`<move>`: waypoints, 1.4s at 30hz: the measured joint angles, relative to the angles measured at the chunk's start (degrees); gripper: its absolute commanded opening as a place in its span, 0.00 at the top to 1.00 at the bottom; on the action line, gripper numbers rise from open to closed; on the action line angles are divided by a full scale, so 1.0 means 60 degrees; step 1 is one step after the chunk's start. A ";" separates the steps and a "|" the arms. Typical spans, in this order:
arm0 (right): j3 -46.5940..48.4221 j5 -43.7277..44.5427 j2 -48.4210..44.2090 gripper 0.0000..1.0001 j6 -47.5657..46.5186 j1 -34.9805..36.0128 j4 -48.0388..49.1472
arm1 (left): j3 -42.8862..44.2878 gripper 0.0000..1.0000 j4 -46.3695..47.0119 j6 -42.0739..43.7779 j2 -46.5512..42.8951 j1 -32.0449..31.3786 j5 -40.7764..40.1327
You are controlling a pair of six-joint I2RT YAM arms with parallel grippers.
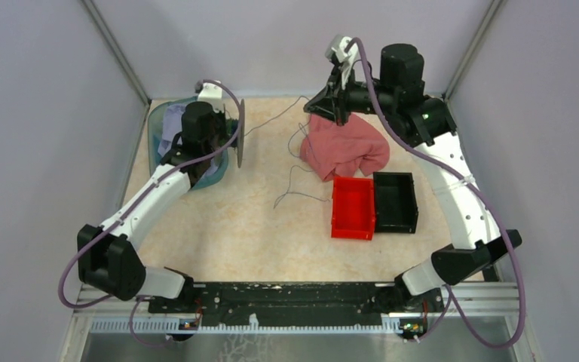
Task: Wrap the cables
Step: Wrap the cable around the cable reel.
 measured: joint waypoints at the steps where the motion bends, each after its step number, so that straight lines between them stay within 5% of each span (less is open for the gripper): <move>1: 0.0127 0.0142 0.0036 1.00 0.0120 -0.0076 0.0029 | -0.0095 1.00 -0.0007 0.0091 -0.0033 -0.0058 0.0080; 19: 0.0696 0.1949 0.1042 1.00 0.1304 -0.1177 0.0962 | -0.0284 1.00 -0.1038 0.0896 -0.0729 -0.1045 0.2087; 42: 0.0164 0.1963 0.2743 1.00 0.1727 -0.2973 0.1905 | 0.0000 1.00 -0.2288 0.0721 -0.1093 -0.1060 0.4528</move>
